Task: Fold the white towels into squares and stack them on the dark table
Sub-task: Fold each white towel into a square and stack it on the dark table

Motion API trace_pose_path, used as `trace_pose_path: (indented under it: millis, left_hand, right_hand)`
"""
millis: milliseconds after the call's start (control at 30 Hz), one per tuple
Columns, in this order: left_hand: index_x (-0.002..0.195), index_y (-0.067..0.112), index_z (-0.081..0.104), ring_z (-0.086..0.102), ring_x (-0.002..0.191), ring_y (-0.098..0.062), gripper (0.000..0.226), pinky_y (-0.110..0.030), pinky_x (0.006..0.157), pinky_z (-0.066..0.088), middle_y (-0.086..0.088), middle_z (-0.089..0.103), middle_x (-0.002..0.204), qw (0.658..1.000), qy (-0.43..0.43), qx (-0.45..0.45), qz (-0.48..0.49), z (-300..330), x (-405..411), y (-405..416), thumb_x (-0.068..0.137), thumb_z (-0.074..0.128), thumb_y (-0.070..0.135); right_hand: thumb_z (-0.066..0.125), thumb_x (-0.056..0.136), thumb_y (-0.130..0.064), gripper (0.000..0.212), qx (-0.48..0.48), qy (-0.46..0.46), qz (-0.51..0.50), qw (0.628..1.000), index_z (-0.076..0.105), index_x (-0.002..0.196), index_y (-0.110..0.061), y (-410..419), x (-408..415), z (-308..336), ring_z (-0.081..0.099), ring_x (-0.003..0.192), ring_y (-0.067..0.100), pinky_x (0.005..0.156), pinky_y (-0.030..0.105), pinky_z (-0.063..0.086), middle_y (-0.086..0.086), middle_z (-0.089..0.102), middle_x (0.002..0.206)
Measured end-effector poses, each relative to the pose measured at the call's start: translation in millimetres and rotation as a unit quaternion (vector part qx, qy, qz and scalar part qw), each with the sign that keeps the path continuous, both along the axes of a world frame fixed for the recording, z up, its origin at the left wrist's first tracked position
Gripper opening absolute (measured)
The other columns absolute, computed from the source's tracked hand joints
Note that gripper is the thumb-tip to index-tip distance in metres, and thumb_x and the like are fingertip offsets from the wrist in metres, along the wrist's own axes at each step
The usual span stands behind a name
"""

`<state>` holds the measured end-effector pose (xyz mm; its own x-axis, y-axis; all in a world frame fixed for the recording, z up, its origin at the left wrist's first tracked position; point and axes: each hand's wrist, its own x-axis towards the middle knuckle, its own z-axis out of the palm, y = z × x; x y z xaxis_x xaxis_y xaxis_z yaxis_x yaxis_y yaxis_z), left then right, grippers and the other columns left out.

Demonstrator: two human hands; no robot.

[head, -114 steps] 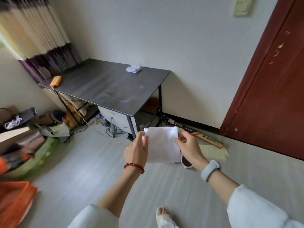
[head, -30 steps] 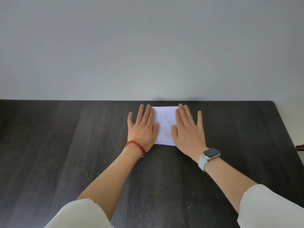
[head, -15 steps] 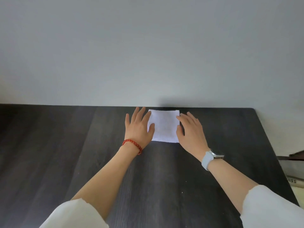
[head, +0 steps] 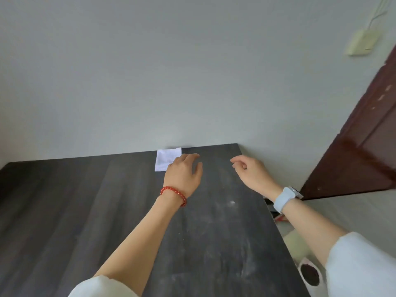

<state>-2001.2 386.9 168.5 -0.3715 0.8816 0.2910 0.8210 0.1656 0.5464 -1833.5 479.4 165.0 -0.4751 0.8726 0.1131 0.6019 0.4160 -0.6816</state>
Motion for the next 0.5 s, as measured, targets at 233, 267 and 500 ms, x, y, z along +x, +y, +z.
trace_pose_path:
  millis: [233, 267, 500]
  left_hand:
    - [0.125, 0.015, 0.054, 0.053, 0.113, -0.024, 0.034, -0.036, 0.094, 0.043, -0.004, 0.057, 0.124, 0.990, 0.001, -0.012, -0.137, 11.7, 194.5, -51.6, 0.094, 0.044, 0.025]
    - [0.125, 0.015, 0.054, 0.053, 0.112, -0.024, 0.034, -0.036, 0.093, 0.043, -0.005, 0.057, 0.124, 0.986, 0.007, -0.011, -0.164, 16.8, 226.3, -50.2, 0.094, 0.044, 0.026]
    - [0.123, 0.015, 0.055, 0.055, 0.111, -0.025, 0.033, -0.037, 0.094, 0.043, -0.005, 0.058, 0.121, 0.931, 0.021, -0.002, -0.365, 45.3, 517.6, -55.6, 0.093, 0.046, 0.027]
  right_hand:
    - [0.045, 0.092, -0.015, 0.028, 0.004, -0.020, -0.113, 0.993, 0.062, 0.114, -0.014, -99.7, 222.9, 24.7, 0.059, 0.106, 0.022, 0.094, 0.035, 0.045, 0.006, 0.067, 0.110]
    - [0.046, 0.092, -0.014, 0.027, 0.007, -0.015, -0.139, 0.990, 0.063, 0.113, -0.012, -110.7, 259.0, 28.4, 0.059, 0.105, 0.023, 0.093, 0.035, 0.045, 0.007, 0.067, 0.109]
    - [0.048, 0.091, -0.014, 0.023, 0.017, -0.020, -0.339, 0.940, 0.065, 0.106, -0.011, -211.4, 551.5, 44.6, 0.061, 0.100, 0.023, 0.090, 0.034, 0.046, 0.006, 0.067, 0.107]
